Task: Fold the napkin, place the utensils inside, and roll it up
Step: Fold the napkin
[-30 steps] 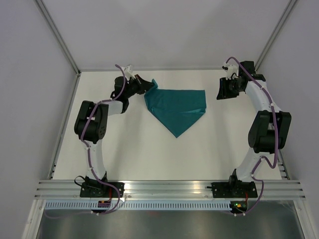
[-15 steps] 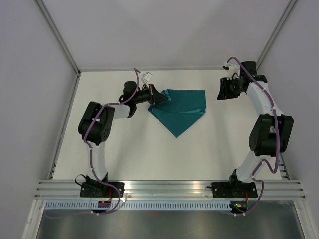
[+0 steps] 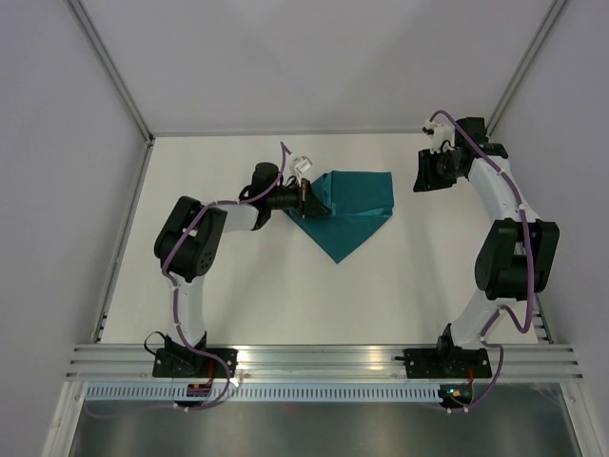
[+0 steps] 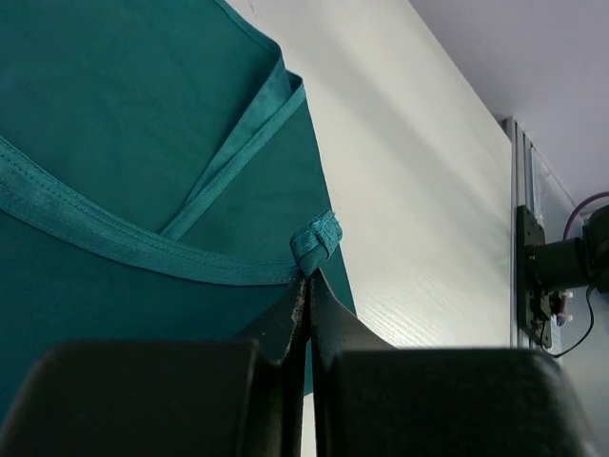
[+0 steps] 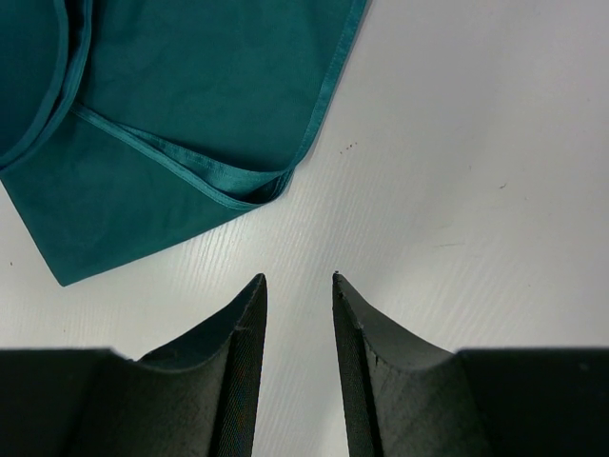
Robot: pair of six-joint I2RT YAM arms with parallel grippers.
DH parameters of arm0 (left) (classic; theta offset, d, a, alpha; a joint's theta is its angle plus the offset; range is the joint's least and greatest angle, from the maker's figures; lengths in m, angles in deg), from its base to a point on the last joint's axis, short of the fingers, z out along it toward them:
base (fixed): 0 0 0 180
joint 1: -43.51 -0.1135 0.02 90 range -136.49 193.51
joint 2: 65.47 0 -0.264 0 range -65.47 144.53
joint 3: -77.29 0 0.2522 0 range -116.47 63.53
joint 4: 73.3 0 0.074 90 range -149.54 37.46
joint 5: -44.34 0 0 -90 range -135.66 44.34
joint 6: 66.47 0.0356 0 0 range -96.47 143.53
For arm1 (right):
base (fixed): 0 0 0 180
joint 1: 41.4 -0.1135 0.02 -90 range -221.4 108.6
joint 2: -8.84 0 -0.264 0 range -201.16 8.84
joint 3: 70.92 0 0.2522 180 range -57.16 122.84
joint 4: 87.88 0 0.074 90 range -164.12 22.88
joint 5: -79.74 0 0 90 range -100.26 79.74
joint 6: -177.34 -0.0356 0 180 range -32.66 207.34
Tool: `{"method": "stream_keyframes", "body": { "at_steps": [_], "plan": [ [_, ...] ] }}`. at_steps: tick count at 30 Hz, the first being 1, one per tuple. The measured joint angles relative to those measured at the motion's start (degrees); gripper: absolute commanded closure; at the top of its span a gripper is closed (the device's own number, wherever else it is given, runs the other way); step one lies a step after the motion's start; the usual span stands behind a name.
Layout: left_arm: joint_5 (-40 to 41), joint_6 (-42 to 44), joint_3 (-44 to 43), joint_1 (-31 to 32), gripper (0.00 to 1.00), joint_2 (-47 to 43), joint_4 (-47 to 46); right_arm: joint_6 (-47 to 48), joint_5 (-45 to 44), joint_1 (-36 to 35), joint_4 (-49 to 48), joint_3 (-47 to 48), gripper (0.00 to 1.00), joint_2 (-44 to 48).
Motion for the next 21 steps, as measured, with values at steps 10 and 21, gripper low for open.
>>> {"method": "stream_keyframes", "body": {
  "at_steps": [10,21],
  "plan": [
    [1.4,7.4,0.9,3.5,0.98,-0.4,8.4,0.0,-0.3,-0.6,0.0,-0.9,0.60,0.0],
    [5.0,11.6,3.3,5.7,0.98,-0.7,12.8,0.0,-0.4,-1.2,-0.1,-1.8,0.60,0.5]
  ]
}}
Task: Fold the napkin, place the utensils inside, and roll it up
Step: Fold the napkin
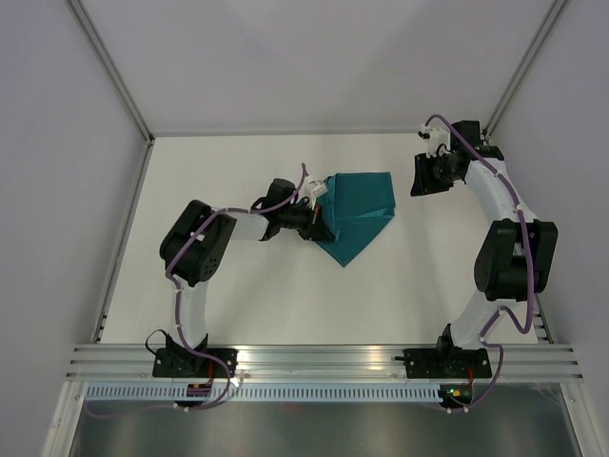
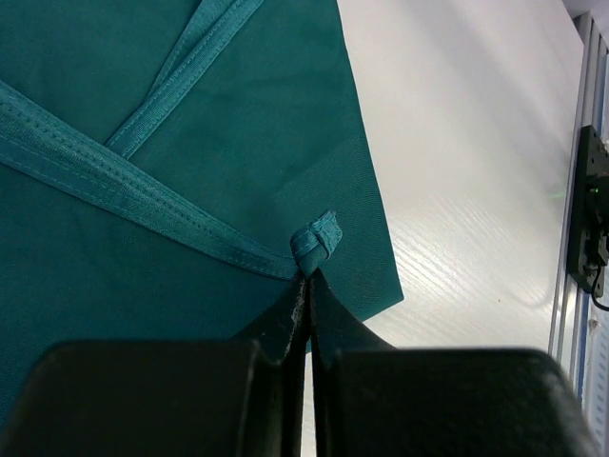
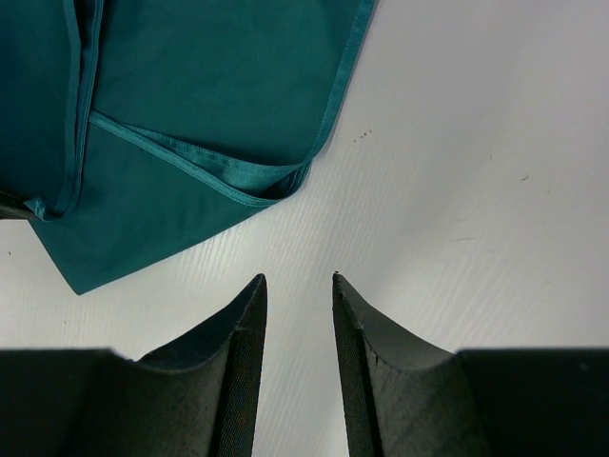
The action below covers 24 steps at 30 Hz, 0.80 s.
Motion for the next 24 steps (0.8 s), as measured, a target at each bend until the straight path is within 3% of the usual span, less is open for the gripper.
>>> {"method": "stream_keyframes", "body": {
  "at_steps": [8,24],
  "plan": [
    [1.7,1.3,1.2,1.6,0.98,-0.9,0.9,0.0,-0.4,-0.5,-0.2,-0.5,0.60,0.4],
    [3.4,3.1,1.8,2.6,0.78,-3.8,2.1,0.0,-1.2,-0.5,-0.5,-1.9,0.60,0.9]
  ]
}}
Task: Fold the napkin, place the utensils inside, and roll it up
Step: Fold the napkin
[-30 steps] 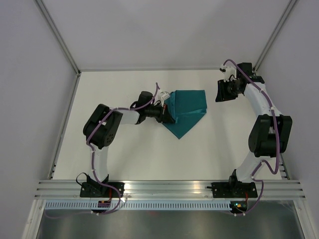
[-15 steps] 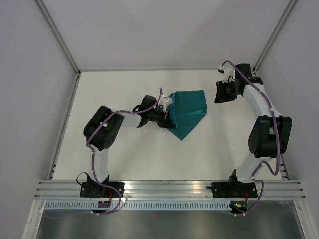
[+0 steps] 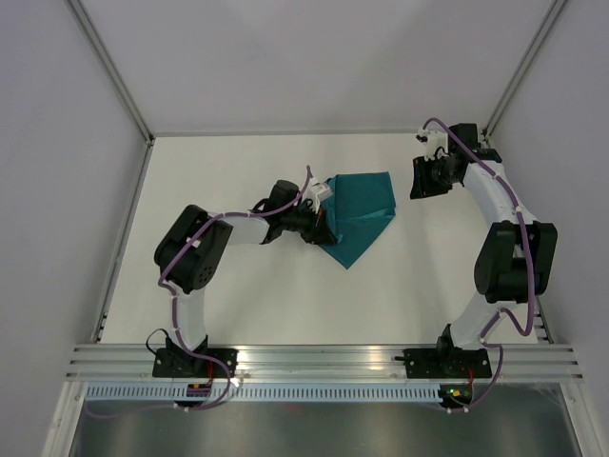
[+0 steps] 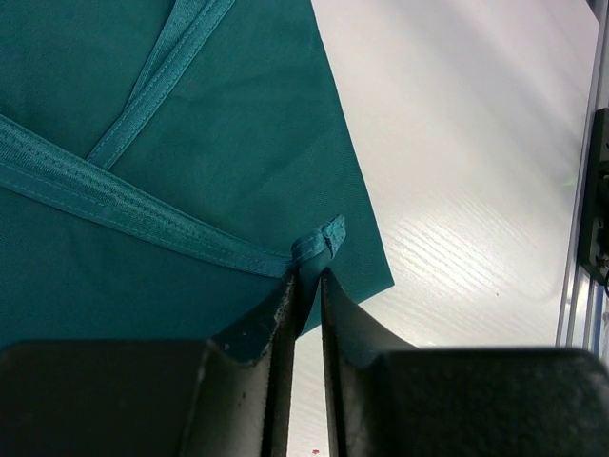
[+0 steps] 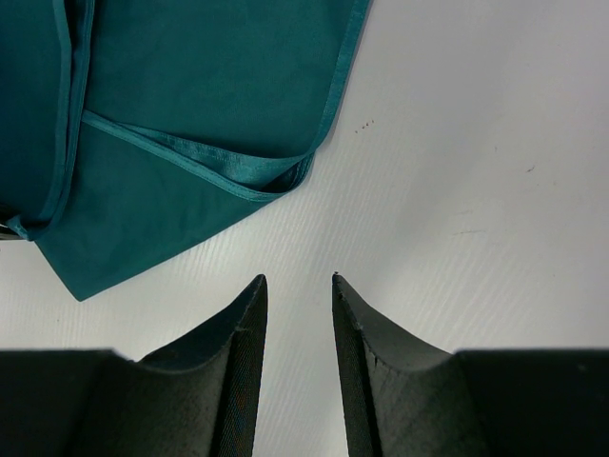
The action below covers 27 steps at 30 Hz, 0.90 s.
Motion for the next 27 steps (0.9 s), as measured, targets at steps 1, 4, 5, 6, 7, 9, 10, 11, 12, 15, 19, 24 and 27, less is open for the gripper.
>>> {"method": "stream_keyframes", "body": {
  "at_steps": [1,4,5,6,7,9,10,11,12,15,19,24,27],
  "plan": [
    [0.1,0.2,0.0,0.0,0.75,-0.2,0.2,0.0,0.0,0.0,0.0,0.0,0.60,0.0],
    [0.5,0.7,0.0,0.2,0.69,-0.5,0.9,0.0,0.0,-0.1,-0.2,-0.1,0.60,0.1],
    [0.7,0.9,0.0,0.3,0.68,-0.5,1.1,0.0,0.0,-0.2,-0.2,-0.1,0.60,0.1],
    [0.9,1.1,0.0,0.5,0.64,-0.5,1.3,0.0,0.0,-0.3,-0.2,-0.1,0.60,0.1],
    [1.0,1.3,0.0,0.6,0.61,-0.5,1.5,0.0,0.0,-0.3,-0.2,-0.1,0.60,0.1],
    [1.1,1.6,0.0,0.8,0.51,-0.5,1.8,0.0,0.0,-0.3,-0.2,-0.1,0.60,0.1],
    [1.1,1.8,0.0,0.9,0.50,-0.5,1.9,0.0,0.0,-0.4,-0.3,-0.1,0.60,0.1],
    [1.2,1.8,0.0,1.0,0.50,-0.5,1.9,0.0,0.0,-0.4,-0.3,-0.2,0.60,0.1],
    [1.2,1.8,0.0,1.0,0.50,-0.5,1.9,0.0,0.0,-0.4,-0.4,-0.2,0.60,0.1],
    [1.4,1.8,0.0,1.0,0.47,-1.0,2.0,0.0,-0.1,-0.6,-0.4,-0.7,0.60,0.1],
    [5.2,1.8,-0.8,1.0,0.44,-3.3,3.1,-0.2,-0.4,-1.6,-1.0,-2.2,0.61,0.3],
    [19.5,1.8,-10.3,0.8,0.41,-5.5,7.5,-1.6,-1.1,-4.9,-1.7,-4.8,0.61,0.1],
    [31.3,1.7,-18.1,-0.1,0.44,-5.0,12.3,-2.9,-1.2,-6.4,-2.8,-5.4,0.64,-1.5]
  ]
}}
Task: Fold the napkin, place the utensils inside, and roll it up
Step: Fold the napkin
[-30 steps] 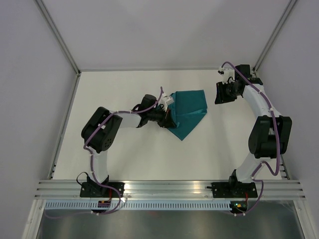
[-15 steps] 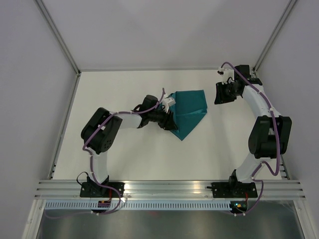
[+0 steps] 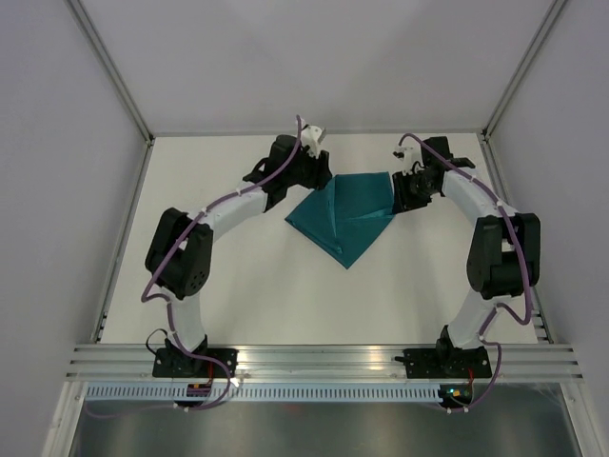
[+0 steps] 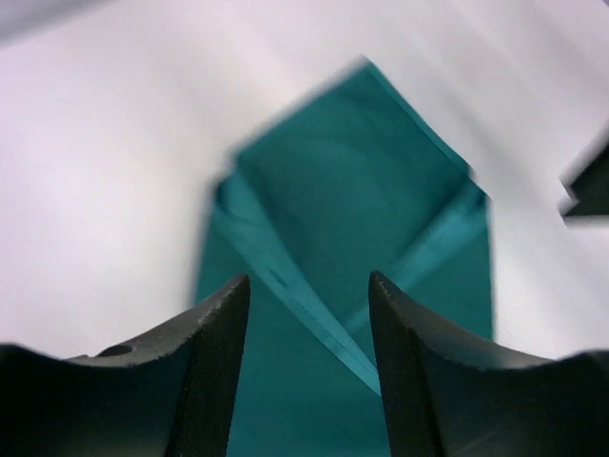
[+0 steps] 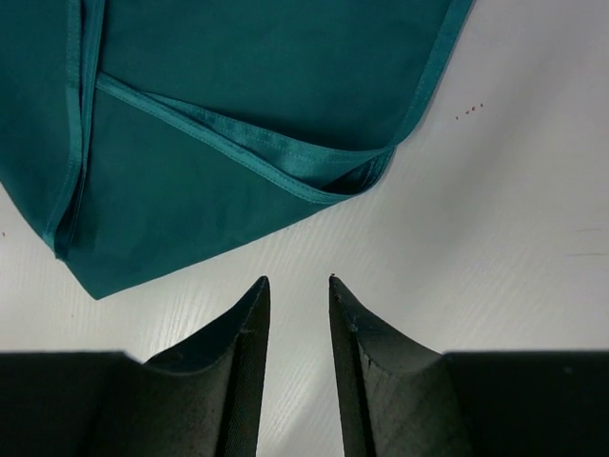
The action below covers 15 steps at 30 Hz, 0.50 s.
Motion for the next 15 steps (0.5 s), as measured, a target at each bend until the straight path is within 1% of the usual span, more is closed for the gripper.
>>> {"method": "stream_keyframes", "body": {
  "at_steps": [3,6,10,12,15],
  "plan": [
    [9.1,-0.6,-7.0,-1.9,0.50,2.8,3.8,-1.5,-1.1,-0.3,-1.6,-0.7,0.66,-2.3],
    [15.7,-1.4,-9.2,-4.0,0.54,6.3,7.0,-3.0,-3.0,-0.4,-3.4,-2.0,0.66,-4.5],
    [20.7,-3.1,-9.4,-6.2,0.62,12.0,11.8,-4.3,-4.8,-0.7,-4.7,-2.9,0.67,-6.4],
    [21.8,-4.2,-9.4,-6.8,0.63,14.7,14.1,-4.8,-5.6,-1.0,-5.3,-3.3,0.67,-7.1],
    [22.6,-5.3,-9.7,-7.1,0.66,16.5,15.8,-5.2,-6.5,-1.5,-6.1,-3.5,0.67,-8.0]
  ]
}}
